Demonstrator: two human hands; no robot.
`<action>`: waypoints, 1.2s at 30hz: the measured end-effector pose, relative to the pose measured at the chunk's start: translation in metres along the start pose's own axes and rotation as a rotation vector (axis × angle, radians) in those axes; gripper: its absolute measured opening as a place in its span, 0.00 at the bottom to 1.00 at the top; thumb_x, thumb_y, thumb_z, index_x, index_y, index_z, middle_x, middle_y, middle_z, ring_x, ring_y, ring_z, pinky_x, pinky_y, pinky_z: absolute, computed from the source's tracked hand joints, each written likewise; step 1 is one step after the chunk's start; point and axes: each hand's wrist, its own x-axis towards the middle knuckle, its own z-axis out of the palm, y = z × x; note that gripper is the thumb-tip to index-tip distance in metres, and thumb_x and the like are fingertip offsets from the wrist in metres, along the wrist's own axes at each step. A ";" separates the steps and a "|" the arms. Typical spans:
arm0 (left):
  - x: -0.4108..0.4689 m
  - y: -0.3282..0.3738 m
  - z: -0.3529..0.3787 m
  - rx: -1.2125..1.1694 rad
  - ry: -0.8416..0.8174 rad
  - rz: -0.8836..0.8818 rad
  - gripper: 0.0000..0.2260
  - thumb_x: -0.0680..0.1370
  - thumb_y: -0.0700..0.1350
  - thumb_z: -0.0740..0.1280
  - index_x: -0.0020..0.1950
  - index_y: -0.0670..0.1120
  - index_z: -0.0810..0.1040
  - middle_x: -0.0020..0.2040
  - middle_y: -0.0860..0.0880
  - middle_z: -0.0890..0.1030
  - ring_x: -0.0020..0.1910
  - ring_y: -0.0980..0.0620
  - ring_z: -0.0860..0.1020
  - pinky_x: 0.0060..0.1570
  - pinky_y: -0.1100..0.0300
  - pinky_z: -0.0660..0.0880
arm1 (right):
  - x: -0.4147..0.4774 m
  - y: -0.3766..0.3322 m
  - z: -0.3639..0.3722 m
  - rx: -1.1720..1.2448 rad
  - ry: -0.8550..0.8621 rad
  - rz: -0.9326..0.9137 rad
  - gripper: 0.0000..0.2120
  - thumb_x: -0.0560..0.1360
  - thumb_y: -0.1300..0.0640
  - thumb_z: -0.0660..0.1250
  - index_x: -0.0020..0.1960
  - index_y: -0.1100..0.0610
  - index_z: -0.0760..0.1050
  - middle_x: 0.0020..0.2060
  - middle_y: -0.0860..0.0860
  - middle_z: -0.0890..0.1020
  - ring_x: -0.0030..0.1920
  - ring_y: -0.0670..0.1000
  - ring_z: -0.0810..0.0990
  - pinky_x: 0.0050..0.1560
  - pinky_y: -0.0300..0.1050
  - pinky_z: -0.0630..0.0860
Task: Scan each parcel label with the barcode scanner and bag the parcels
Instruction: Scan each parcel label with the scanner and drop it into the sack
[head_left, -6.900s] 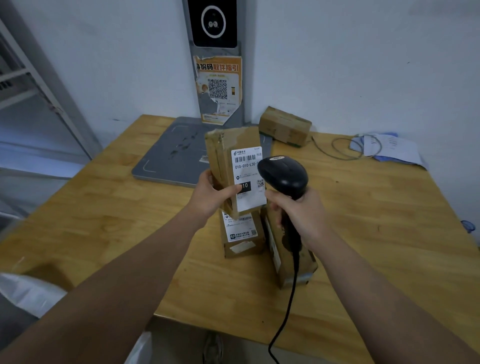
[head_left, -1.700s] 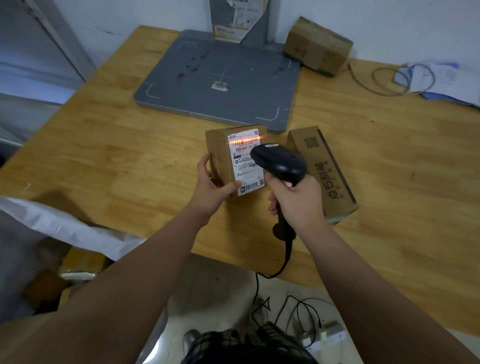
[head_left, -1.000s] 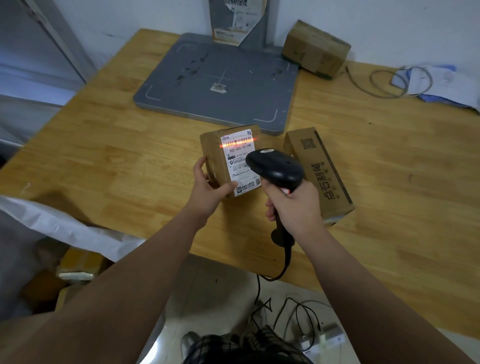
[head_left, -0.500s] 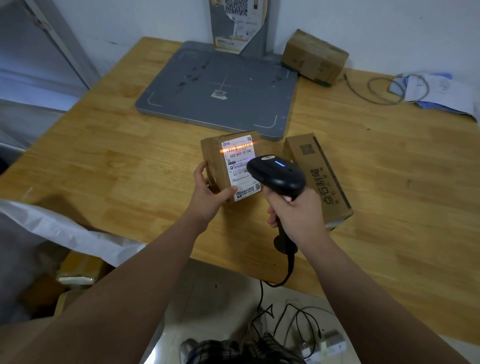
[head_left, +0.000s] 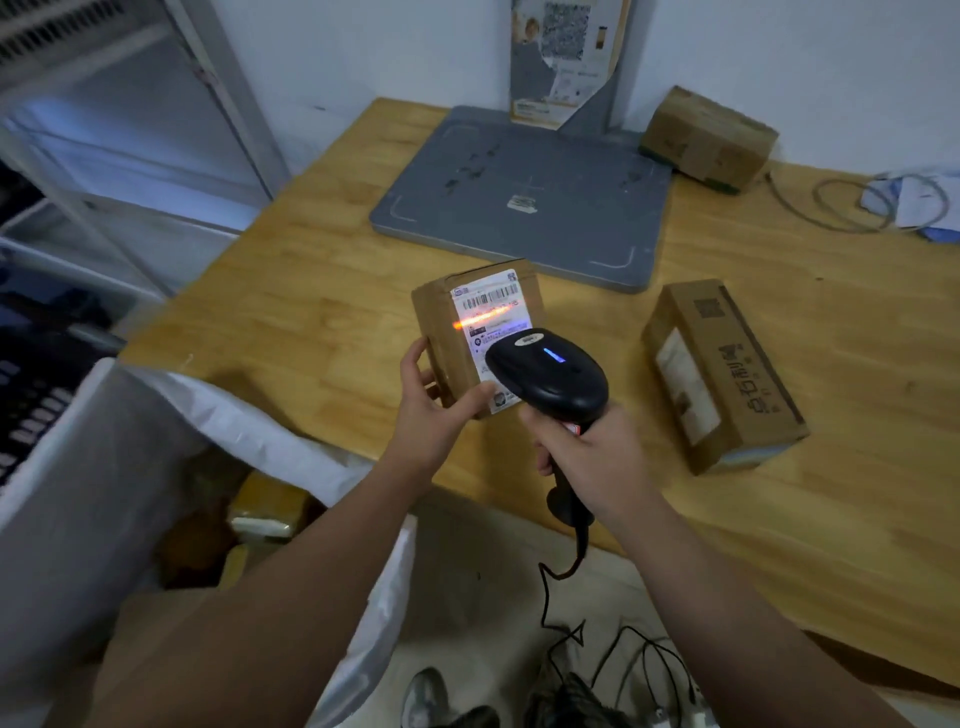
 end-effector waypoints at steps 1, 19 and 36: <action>-0.009 -0.002 -0.015 0.005 0.021 0.007 0.39 0.72 0.47 0.75 0.75 0.55 0.55 0.64 0.48 0.72 0.57 0.58 0.75 0.42 0.69 0.77 | -0.005 0.000 0.015 0.021 -0.015 0.001 0.07 0.74 0.58 0.71 0.38 0.52 0.78 0.24 0.45 0.78 0.27 0.44 0.78 0.32 0.38 0.76; -0.116 -0.119 -0.286 1.124 0.382 -0.197 0.35 0.69 0.60 0.72 0.71 0.50 0.63 0.68 0.41 0.62 0.66 0.38 0.61 0.66 0.42 0.57 | -0.063 0.060 0.233 -0.158 -0.158 0.193 0.09 0.74 0.54 0.72 0.46 0.60 0.79 0.28 0.49 0.79 0.30 0.45 0.80 0.36 0.41 0.77; -0.054 -0.071 -0.189 1.078 0.120 0.009 0.25 0.80 0.56 0.59 0.75 0.48 0.62 0.73 0.45 0.64 0.72 0.43 0.59 0.69 0.47 0.57 | -0.044 0.053 0.177 -0.236 0.068 0.195 0.13 0.74 0.56 0.71 0.37 0.64 0.79 0.28 0.57 0.80 0.33 0.55 0.81 0.42 0.56 0.79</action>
